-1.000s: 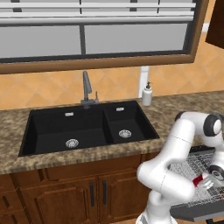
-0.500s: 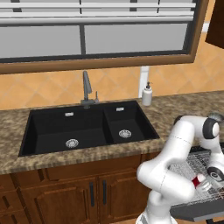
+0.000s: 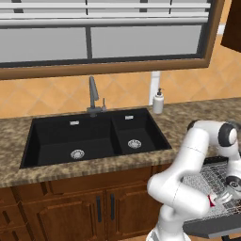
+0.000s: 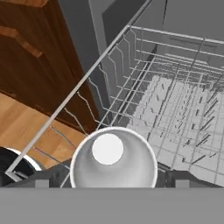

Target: Pick up the cup and bowl from the counter, place them in the dishwasher, and close the dishwasher door.

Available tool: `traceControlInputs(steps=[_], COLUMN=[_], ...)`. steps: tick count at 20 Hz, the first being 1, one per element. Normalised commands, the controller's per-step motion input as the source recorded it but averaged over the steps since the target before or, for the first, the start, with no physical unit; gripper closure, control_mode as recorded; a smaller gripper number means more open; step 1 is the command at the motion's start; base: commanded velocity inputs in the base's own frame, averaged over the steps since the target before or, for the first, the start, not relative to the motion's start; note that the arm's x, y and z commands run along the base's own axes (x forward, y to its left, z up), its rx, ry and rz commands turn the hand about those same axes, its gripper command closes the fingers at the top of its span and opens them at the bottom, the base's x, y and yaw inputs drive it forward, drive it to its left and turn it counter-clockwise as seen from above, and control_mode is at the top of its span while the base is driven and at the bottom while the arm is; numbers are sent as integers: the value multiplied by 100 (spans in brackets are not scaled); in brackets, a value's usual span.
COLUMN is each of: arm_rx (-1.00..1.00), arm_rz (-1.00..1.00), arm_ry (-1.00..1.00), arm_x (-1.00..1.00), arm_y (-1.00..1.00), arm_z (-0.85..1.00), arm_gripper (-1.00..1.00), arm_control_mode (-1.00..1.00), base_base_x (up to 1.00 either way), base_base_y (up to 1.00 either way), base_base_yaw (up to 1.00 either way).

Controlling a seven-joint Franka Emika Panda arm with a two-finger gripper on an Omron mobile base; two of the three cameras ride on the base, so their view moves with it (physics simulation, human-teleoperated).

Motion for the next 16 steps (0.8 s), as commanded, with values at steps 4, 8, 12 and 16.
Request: traceControlInputs(steps=[4, 8, 12, 16], arm_rx=[-13, -5, 0, 0], arm_rz=[-4, -8, -2, 0], arm_ry=[0, 1, 5, 10], arm_x=[-30, -4, 0, 0], arm_y=[-20, -27, -40, -47], arm_z=[90, 100, 100, 100], arm_gripper=[-100, -100, -100, -100], arm_control_mode=[-100, -100, -100, -100], base_base_x=[0, 0, 0, 0], base_base_y=[0, 0, 0, 0], base_base_yaw=[0, 0, 0, 0])
